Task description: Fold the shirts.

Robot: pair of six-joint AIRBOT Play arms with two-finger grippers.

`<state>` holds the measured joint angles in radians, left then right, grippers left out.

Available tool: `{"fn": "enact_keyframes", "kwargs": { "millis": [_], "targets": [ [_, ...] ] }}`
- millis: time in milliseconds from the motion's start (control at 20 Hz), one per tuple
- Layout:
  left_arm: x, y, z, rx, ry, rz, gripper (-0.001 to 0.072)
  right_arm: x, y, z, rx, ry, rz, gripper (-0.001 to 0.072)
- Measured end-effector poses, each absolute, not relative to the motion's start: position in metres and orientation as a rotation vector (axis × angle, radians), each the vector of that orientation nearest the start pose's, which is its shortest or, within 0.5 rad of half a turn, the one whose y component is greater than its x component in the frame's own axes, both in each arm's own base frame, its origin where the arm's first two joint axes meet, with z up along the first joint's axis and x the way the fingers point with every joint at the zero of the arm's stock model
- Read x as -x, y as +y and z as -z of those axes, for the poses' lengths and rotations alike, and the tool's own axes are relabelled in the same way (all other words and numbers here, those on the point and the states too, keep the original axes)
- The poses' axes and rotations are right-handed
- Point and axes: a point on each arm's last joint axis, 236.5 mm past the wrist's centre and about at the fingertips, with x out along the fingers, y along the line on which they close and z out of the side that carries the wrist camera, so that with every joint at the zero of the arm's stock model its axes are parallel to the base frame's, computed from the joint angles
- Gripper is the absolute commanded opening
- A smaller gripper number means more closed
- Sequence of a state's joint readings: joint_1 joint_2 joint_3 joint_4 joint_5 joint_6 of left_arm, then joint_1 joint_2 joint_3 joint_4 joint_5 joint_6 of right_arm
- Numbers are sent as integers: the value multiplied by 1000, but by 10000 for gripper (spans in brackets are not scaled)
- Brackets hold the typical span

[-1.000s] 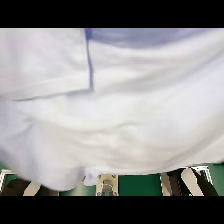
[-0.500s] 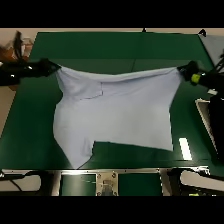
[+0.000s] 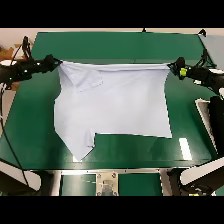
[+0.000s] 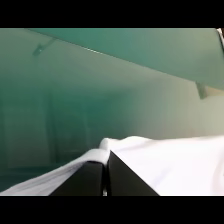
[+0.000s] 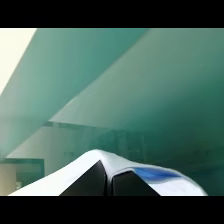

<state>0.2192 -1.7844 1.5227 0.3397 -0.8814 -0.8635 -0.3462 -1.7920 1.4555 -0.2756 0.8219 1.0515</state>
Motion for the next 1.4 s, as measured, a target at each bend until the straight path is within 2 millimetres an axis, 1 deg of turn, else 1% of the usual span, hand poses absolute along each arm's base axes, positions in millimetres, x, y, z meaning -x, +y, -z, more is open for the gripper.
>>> {"fn": "enact_keyframes", "kwargs": {
  "millis": [100, 150, 250, 300, 450, 600, 700, 900, 1000, 1050, 1200, 1400],
  "targets": [
    [-587, -45, -51, 651, 681, 470, 24, -590, -34, -36, -964, 657, -261, 15],
    [-585, -46, -50, 643, 696, 476, 24, -589, -32, -36, -958, 668, -273, 15],
    [-576, -50, -41, 626, 751, 500, 24, -580, -27, -30, -933, 724, -293, 14],
    [-569, -53, -38, 618, 783, 517, 23, -573, -24, -23, -918, 770, -301, 13],
    [-540, -55, -19, 586, 929, 555, 23, -541, -19, 0, -852, 939, -292, 13],
    [-503, -56, -2, 552, 1094, 602, 23, -500, -22, 19, -773, 1095, -243, 13],
    [-483, -55, 7, 534, 1186, 618, 24, -473, -26, 30, -732, 1179, -208, 13],
    [-454, -48, 19, 510, 1330, 611, 24, -429, -25, 57, -703, 1312, -163, 14],
    [-443, -44, 24, 499, 1387, 595, 23, -414, -23, 70, -708, 1356, -151, 14],
    [-438, -44, 26, 500, 1413, 590, 23, -407, -22, 76, -708, 1373, -142, 14],
    [-419, -39, 35, 499, 1500, 569, 23, -397, -21, 86, -713, 1400, -128, 14],
    [-402, -35, 45, 507, 1585, 531, 24, -392, -21, 91, -715, 1411, -120, 15]
  ]
}}
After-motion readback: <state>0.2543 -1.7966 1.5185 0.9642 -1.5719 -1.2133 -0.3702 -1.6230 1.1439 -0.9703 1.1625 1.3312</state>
